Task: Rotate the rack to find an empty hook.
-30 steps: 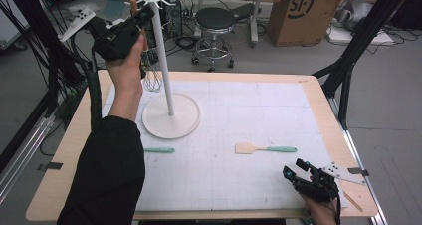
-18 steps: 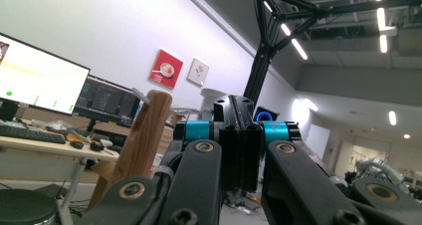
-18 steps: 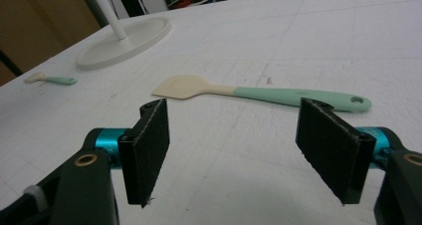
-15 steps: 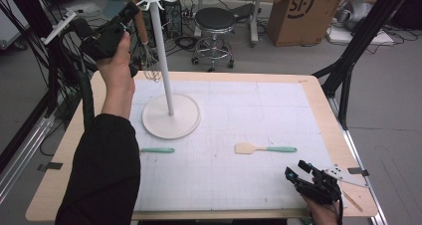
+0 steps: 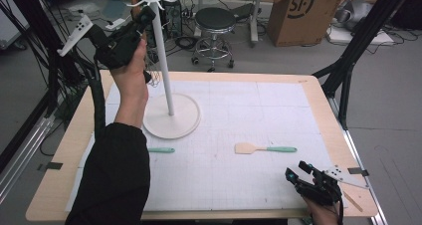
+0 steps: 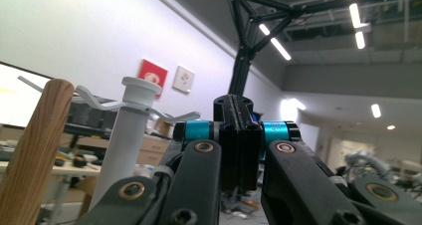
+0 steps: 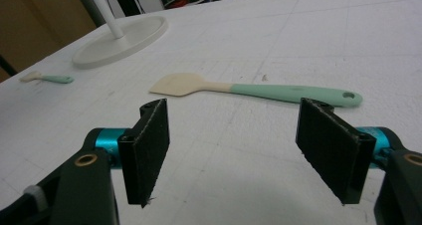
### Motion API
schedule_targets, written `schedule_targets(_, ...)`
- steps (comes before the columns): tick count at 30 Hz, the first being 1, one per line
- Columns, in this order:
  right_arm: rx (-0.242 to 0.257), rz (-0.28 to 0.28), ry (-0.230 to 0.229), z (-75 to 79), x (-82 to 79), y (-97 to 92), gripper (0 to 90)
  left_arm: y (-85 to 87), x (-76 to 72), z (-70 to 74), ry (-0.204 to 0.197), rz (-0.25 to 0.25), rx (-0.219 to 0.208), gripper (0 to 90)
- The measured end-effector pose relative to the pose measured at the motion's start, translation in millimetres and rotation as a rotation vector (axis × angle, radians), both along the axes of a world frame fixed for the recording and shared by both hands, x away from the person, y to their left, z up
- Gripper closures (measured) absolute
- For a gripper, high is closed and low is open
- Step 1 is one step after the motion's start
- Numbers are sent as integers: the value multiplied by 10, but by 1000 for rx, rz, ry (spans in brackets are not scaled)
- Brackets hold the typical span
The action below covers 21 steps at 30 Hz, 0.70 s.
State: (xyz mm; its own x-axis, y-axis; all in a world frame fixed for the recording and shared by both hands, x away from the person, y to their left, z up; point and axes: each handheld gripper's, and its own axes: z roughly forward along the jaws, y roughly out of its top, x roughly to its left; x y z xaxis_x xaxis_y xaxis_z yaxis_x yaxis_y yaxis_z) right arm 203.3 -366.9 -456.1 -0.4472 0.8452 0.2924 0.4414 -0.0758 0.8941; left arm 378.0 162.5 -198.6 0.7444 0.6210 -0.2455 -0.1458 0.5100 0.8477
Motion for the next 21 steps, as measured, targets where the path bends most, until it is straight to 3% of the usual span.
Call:
schedule_targets(9, 10, -4, 2, -4, 3, -14, 288, 20, 84, -11, 6, 63, -3, 898)
schedule_targets(21, 6, -5, 4, -6, -6, -12, 289, 285, 177, -65, 34, 72, -60, 898)
